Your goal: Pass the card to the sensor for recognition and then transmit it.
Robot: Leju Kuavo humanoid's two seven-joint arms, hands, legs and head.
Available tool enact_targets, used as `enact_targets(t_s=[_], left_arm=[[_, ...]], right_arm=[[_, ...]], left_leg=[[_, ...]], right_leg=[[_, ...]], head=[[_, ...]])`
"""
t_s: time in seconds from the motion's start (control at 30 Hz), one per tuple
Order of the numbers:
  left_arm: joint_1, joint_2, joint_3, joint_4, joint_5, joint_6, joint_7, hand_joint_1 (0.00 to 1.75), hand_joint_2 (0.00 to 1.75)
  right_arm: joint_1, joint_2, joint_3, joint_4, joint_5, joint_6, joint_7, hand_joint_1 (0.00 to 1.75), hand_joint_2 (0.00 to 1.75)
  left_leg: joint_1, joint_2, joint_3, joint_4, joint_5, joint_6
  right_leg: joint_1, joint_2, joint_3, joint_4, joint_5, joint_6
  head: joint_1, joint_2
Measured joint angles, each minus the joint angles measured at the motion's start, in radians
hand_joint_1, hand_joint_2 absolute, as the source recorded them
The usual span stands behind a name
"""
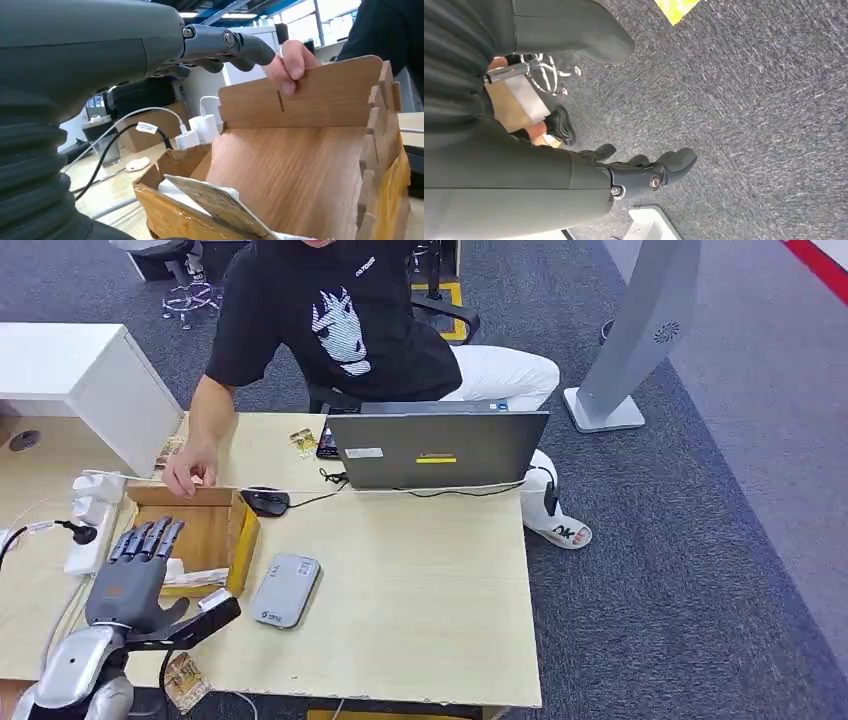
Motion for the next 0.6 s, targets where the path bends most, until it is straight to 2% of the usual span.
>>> enact_targets(t_s=[0.1, 0.13, 0.17, 0.2, 0.6], left_arm=[[-0.005, -0.003, 0.0, 0.006, 0.0, 0.0, 0.0, 0.03, 1.75], [-0.007, -0.004, 0.0, 0.008, 0.0, 0.0, 0.0, 0.45, 1.75], [-0.01, -0.005, 0.0, 0.011, 0.0, 0.0, 0.0, 1.47, 1.75], [-0.012, -0.006, 0.0, 0.013, 0.0, 0.0, 0.0, 1.73, 1.75], [-0.014, -0.01, -0.001, 0.018, 0.01, -0.003, -0.018, 1.75, 1.75]], right_arm=[[0.0, 0.0, 0.0, 0.0, 0.002, 0.0, 0.0, 0.0, 1.75], [0.0, 0.0, 0.0, 0.0, 0.002, 0.0, 0.0, 0.0, 1.75], [0.0, 0.0, 0.001, 0.0, 0.003, 0.0, 0.0, 0.0, 1.75], [0.0, 0.0, 0.001, 0.0, 0.003, 0.0, 0.0, 0.0, 1.75], [0.0, 0.0, 0.001, 0.0, 0.008, 0.0, 0.0, 0.0, 1.75]], left_leg=[[0.0, 0.0, 0.0, 0.0, 0.0, 0.0], [0.0, 0.0, 0.0, 0.0, 0.0, 0.0], [0.0, 0.0, 0.0, 0.0, 0.0, 0.0], [0.0, 0.0, 0.0, 0.0, 0.0, 0.0], [0.0, 0.0, 0.0, 0.0, 0.0, 0.0]], right_leg=[[0.0, 0.0, 0.0, 0.0, 0.0, 0.0], [0.0, 0.0, 0.0, 0.0, 0.0, 0.0], [0.0, 0.0, 0.0, 0.0, 0.0, 0.0], [0.0, 0.0, 0.0, 0.0, 0.0, 0.0], [0.0, 0.0, 0.0, 0.0, 0.0, 0.0]], head=[[0.0, 0.0], [0.0, 0.0], [0.0, 0.0], [0.0, 0.0], [0.0, 0.0]])
